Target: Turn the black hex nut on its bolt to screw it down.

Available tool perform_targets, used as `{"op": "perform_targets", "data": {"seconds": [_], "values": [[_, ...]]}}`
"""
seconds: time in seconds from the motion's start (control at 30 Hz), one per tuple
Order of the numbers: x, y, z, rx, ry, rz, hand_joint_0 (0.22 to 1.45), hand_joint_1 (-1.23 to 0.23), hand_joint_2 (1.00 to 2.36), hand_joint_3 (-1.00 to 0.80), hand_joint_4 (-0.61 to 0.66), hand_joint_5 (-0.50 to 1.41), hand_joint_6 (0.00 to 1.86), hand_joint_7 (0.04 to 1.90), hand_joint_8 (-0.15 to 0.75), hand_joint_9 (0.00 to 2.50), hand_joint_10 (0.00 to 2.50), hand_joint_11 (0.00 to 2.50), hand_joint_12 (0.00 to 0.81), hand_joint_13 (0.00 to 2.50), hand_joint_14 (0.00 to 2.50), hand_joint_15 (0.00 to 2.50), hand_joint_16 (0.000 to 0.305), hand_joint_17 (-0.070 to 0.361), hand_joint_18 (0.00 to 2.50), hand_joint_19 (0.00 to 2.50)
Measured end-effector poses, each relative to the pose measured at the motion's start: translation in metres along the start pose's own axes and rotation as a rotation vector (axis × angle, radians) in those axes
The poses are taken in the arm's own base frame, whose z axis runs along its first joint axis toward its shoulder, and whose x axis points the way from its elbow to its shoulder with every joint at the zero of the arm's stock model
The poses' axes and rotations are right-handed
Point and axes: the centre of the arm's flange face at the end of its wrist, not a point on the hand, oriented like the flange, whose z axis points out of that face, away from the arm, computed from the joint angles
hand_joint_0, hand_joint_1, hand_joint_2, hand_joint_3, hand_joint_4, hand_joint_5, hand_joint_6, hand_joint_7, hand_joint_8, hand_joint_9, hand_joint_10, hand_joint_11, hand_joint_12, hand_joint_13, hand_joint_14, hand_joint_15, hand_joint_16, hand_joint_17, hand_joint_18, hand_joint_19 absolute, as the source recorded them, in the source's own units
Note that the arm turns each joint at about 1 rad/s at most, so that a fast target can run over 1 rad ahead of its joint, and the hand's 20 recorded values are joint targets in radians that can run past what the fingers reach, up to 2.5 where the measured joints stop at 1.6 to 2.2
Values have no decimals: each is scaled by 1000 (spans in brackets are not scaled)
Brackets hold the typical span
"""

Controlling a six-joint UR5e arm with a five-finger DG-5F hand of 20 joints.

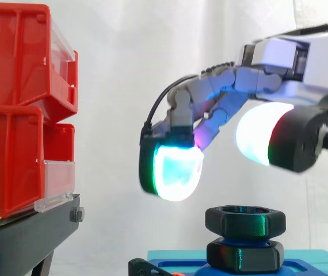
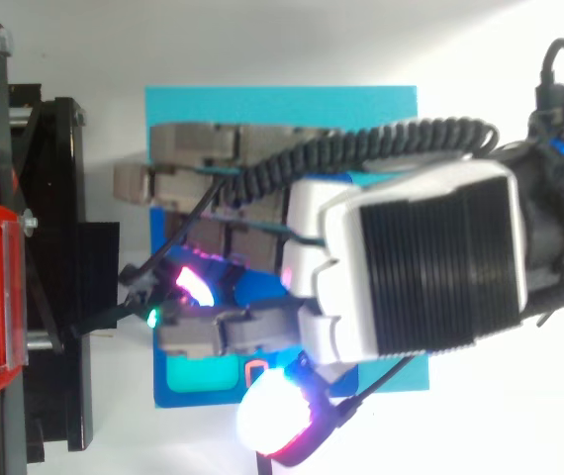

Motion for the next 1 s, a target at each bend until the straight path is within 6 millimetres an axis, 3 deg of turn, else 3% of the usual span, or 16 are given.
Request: {"op": "perform_targets", "data": {"seconds": [0.33,0.6,1.0], "values": [[12,27,13,-22,6,20,505,-126,1000,-500,-1,17,507,1102,271,996,7,194,316,631,6,138,45,102,498,433],[12,41,16,-40,23,26,508,-125,1000,-500,-48,34,506,1237,276,1039,8,210,313,646,6,143,45,100,513,434],[13,42,14,-48,39,28,509,-133,1000,-500,2,38,504,1362,281,1055,8,235,316,660,6,156,45,100,530,443]]}}
